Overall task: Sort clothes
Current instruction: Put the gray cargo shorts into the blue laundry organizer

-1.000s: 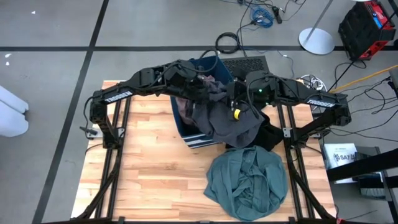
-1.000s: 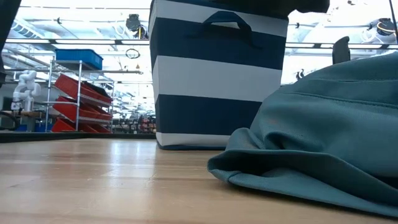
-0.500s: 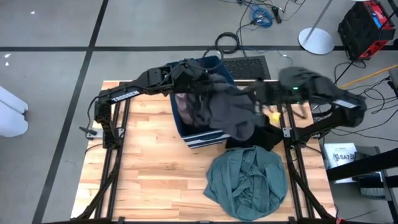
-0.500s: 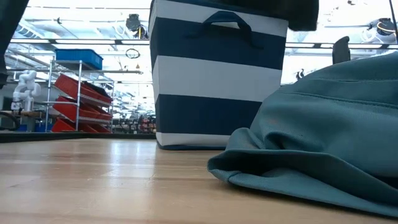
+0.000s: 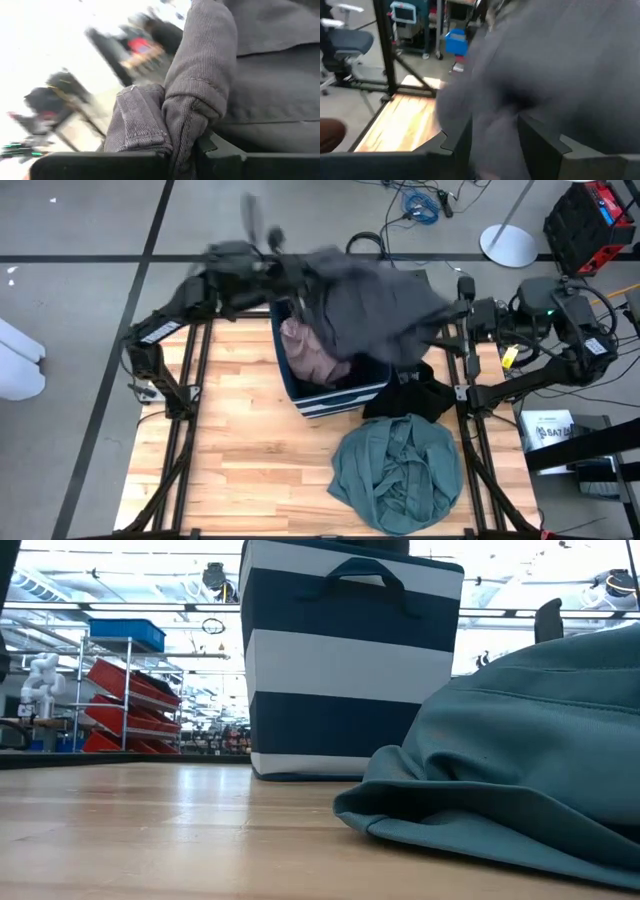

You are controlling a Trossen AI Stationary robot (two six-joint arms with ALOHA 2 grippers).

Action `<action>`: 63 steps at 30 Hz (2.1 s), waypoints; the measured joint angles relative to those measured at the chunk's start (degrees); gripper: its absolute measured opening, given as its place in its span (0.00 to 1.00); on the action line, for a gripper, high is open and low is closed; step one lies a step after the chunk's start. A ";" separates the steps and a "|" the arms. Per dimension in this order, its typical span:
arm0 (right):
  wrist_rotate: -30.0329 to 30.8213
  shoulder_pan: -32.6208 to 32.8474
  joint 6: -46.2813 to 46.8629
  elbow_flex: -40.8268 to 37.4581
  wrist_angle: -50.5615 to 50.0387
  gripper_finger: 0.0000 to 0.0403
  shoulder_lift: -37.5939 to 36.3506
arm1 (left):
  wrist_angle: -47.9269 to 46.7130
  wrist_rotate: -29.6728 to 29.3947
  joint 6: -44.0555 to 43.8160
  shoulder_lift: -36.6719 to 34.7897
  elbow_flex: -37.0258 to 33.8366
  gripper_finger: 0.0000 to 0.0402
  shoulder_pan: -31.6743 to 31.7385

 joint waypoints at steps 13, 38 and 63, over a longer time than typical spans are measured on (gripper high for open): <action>0.35 -0.08 2.68 -3.75 -2.03 0.36 -0.11 | 2.83 -20.97 2.71 -0.33 0.19 0.07 9.28; 0.57 -0.10 2.26 -3.80 -2.25 0.36 -2.60 | -17.33 21.46 -33.44 3.04 0.17 0.07 0.13; 0.55 -0.10 5.65 -3.80 -5.96 0.36 -2.31 | -11.47 5.92 -13.44 3.52 -24.97 0.07 18.43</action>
